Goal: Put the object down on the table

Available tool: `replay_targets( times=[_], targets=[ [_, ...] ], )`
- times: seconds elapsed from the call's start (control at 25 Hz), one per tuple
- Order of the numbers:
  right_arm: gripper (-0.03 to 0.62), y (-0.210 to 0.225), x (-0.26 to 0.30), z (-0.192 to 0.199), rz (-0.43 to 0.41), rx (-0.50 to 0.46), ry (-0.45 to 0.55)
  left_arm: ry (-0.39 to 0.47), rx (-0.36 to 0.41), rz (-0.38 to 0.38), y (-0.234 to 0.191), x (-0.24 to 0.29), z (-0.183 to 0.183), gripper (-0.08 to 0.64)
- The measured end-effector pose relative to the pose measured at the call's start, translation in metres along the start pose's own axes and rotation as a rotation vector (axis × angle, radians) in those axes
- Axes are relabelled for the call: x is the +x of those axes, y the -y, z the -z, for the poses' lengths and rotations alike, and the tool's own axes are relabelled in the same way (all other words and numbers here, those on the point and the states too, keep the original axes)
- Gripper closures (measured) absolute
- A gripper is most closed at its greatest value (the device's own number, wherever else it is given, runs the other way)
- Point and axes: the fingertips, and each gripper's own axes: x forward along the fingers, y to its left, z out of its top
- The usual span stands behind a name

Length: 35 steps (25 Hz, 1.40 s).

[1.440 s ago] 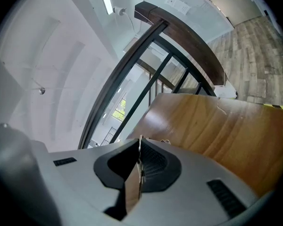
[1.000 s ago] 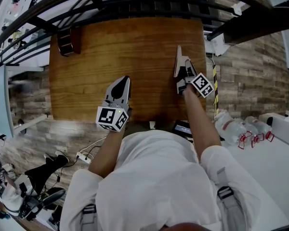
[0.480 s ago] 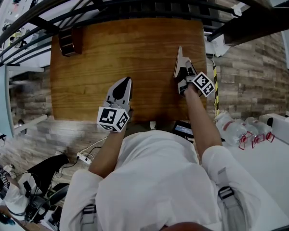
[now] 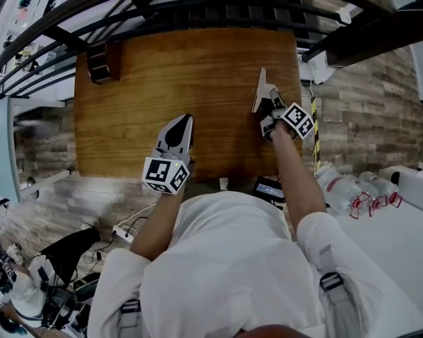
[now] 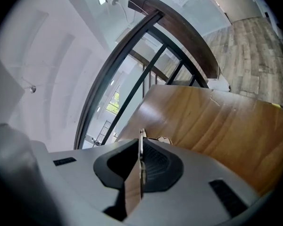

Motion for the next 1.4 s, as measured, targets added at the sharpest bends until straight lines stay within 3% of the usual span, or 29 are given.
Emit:
replay_targets(
  times=[0.32,0.64,0.8,1.04,1.4],
  targets=[
    [0.509,-0.007,-0.002,-0.002,0.000,-0.023,0.004,-0.003,-0.004,0.006,0.002,-0.002,0.000,0.545],
    [0.505,-0.011,-0.021,-0.016,0.042,-0.086,0.038,0.010,-0.006,0.017,0.006,-0.005,-0.005,0.545],
    [0.508,-0.040,-0.041,-0.032,0.022,-0.275,0.076,0.022,0.000,0.016,0.007,-0.008,-0.011,0.545],
    [0.540,-0.119,-0.077,-0.046,-0.071,-0.623,0.150,0.055,0.007,-0.003,0.001,-0.014,-0.026,0.545],
    [0.555,-0.228,-0.142,-0.034,-0.257,-0.885,0.233,0.076,0.072,-0.065,-0.003,-0.027,-0.053,0.545]
  ],
)
